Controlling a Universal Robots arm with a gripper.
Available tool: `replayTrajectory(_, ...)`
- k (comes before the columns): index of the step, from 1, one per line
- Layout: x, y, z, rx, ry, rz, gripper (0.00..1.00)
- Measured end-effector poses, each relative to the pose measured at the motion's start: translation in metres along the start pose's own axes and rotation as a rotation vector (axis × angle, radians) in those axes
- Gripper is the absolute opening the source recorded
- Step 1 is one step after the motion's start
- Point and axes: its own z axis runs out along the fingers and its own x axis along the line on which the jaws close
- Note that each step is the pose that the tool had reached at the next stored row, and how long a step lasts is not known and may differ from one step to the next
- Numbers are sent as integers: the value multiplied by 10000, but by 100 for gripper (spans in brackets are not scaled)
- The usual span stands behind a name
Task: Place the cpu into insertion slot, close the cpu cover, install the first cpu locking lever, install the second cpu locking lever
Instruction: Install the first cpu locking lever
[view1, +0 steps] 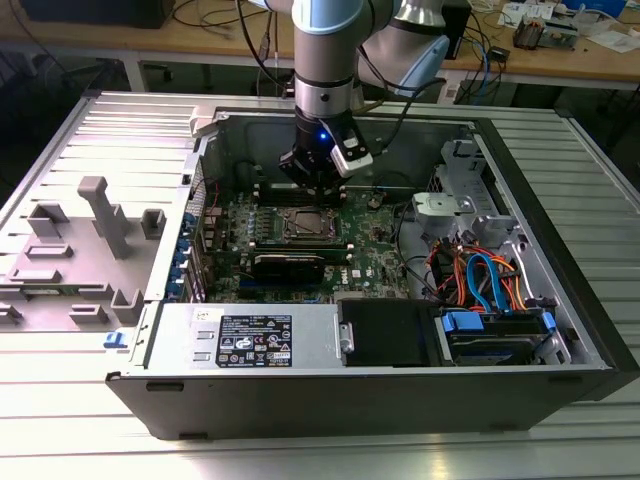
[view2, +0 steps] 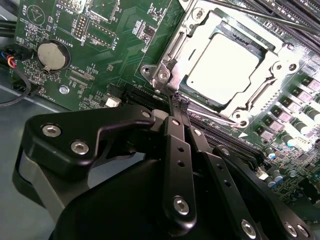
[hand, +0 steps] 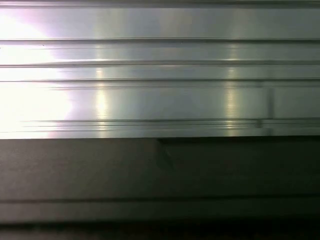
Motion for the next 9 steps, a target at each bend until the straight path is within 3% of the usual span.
replayTrajectory(9, 1, 0, 15, -1, -1, -4, 11)
